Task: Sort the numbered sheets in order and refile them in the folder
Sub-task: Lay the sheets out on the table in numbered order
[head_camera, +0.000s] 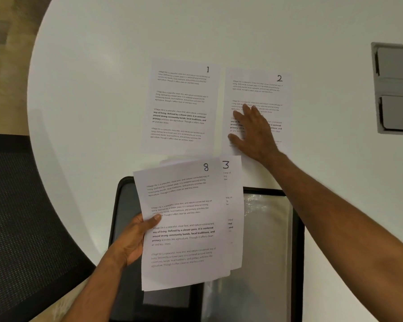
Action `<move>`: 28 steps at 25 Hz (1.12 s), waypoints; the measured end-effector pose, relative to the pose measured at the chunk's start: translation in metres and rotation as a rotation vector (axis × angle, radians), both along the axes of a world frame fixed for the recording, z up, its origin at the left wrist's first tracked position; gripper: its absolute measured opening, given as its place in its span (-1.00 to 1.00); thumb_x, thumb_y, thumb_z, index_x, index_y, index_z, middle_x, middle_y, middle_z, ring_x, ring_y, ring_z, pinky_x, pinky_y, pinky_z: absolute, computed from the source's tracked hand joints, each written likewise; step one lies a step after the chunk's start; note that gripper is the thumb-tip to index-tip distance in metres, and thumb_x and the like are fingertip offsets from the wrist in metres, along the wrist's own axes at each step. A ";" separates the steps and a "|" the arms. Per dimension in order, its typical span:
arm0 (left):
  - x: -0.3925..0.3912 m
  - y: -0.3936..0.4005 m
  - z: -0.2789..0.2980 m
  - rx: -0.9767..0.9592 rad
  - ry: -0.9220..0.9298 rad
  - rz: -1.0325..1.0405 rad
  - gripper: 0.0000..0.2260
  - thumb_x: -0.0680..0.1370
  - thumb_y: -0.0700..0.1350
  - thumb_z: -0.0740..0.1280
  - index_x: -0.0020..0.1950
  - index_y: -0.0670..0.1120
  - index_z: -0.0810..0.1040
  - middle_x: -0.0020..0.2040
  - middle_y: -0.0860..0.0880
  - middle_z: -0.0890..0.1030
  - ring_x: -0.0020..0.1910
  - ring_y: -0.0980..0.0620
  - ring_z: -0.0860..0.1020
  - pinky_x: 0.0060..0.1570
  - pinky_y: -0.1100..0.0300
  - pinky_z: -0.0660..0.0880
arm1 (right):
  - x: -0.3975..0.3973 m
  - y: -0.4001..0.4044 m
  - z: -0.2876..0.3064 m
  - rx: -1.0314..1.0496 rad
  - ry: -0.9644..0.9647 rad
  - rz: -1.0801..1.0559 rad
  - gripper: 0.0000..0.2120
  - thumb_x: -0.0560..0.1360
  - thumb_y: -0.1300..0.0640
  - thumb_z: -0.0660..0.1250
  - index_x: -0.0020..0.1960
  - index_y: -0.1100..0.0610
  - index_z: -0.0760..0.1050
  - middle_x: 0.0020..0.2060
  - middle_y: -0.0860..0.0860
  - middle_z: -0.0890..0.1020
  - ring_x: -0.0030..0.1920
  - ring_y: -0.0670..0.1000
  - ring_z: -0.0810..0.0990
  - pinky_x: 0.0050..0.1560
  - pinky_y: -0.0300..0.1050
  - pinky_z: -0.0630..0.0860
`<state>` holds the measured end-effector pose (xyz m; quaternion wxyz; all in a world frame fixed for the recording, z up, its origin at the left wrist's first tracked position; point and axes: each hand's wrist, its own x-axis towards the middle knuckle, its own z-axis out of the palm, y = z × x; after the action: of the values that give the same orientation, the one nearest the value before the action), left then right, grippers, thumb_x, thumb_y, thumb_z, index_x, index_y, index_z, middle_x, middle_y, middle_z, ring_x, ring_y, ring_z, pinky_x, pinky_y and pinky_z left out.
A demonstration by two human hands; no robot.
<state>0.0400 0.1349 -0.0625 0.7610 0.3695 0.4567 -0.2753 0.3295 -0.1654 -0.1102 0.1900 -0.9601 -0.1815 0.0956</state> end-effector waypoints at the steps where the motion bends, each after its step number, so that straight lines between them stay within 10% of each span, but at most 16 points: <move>1: 0.000 0.000 -0.001 0.001 0.000 0.000 -0.64 0.52 -0.25 0.35 0.33 -0.12 0.56 0.23 -0.27 0.65 0.07 -0.27 0.69 -0.03 -0.21 0.66 | 0.000 0.001 0.001 -0.003 -0.010 0.004 -0.23 0.50 -0.32 0.16 0.58 0.10 0.33 0.61 0.17 0.23 0.62 0.25 0.12 0.54 0.25 0.16; 11: -0.001 -0.001 -0.003 0.002 -0.003 -0.002 -0.60 0.51 -0.24 0.37 0.36 -0.16 0.54 0.24 -0.29 0.64 0.08 -0.27 0.69 -0.09 -0.16 0.68 | -0.001 0.010 0.003 0.015 -0.031 0.027 -0.25 0.50 -0.29 0.21 0.56 0.10 0.36 0.58 0.18 0.29 0.60 0.26 0.20 0.53 0.26 0.24; 16: -0.001 -0.001 -0.001 -0.005 -0.002 0.007 -0.61 0.53 -0.24 0.36 0.37 -0.17 0.54 0.26 -0.29 0.63 0.14 -0.28 0.66 -0.02 -0.19 0.67 | -0.024 0.014 0.026 0.337 -0.056 -0.196 -0.53 0.67 0.05 0.26 0.55 0.12 0.34 0.57 0.09 0.32 0.58 0.10 0.26 0.58 -0.01 0.20; 23: 0.000 -0.016 0.012 -0.028 -0.048 0.096 -0.63 0.57 -0.24 0.31 0.39 -0.15 0.53 0.30 -0.26 0.62 0.19 -0.25 0.65 0.04 -0.18 0.65 | -0.154 0.007 0.100 0.821 0.313 -0.650 -0.67 0.66 0.08 0.31 0.41 0.00 0.44 0.26 -0.07 0.59 0.18 -0.17 0.61 0.10 -0.33 0.54; 28: 0.009 -0.049 0.026 -0.045 -0.118 0.090 -0.67 0.66 -0.27 0.22 0.43 -0.18 0.50 0.31 -0.25 0.61 0.19 -0.20 0.66 0.08 -0.12 0.65 | -0.216 -0.020 0.120 0.779 0.518 -0.734 -0.69 0.62 -0.03 0.37 0.33 0.01 0.50 0.01 -0.10 0.70 -0.04 -0.22 0.68 -0.08 -0.30 0.60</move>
<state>0.0488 0.0855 -0.0367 0.8064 0.3470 0.4206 -0.2289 0.1139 -0.1855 0.0093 0.5871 -0.7651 0.1927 0.1812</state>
